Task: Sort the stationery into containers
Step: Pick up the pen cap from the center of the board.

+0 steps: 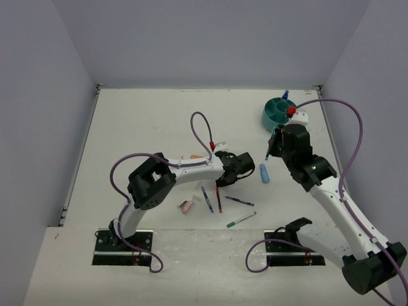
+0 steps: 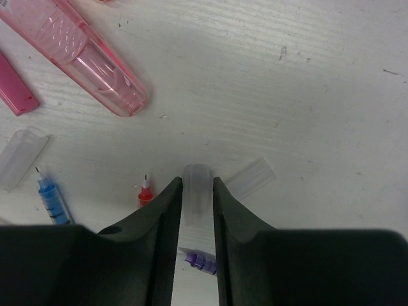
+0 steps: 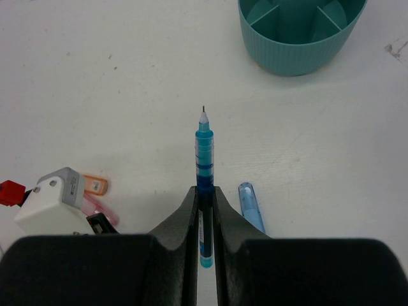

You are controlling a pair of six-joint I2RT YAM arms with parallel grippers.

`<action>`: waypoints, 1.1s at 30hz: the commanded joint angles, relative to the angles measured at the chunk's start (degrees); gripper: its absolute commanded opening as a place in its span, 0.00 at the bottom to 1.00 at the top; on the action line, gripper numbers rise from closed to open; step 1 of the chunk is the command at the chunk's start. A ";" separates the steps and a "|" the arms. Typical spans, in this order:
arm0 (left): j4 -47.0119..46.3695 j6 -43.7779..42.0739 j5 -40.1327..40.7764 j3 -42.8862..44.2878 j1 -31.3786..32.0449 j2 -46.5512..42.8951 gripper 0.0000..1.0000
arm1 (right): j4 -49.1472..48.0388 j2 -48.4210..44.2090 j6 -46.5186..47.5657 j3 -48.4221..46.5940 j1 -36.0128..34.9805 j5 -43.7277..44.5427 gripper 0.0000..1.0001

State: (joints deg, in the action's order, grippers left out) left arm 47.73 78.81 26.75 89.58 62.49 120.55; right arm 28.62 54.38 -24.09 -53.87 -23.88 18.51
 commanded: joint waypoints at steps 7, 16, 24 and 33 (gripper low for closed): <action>-1.25 1.70 -1.25 -2.44 -0.44 1.76 0.23 | -2.08 0.55 0.56 0.08 0.06 -0.23 0.00; -2.22 0.11 -1.06 -4.79 -1.71 -0.70 0.00 | -2.74 0.18 0.97 0.31 0.06 -2.37 0.00; -10.90 -12.35 6.37 -7.80 -4.48 -16.35 0.00 | -9.37 -3.97 4.67 3.06 0.06 -20.95 0.00; -20.12 -28.84 9.78 -11.12 -4.57 -37.75 0.00 | -24.86 -6.51 -1.24 11.83 -2.69 -51.40 0.00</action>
State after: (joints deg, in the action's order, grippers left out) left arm 35.58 61.47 33.22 80.31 57.83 90.57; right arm 14.88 48.59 -21.42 -47.10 -24.27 -16.74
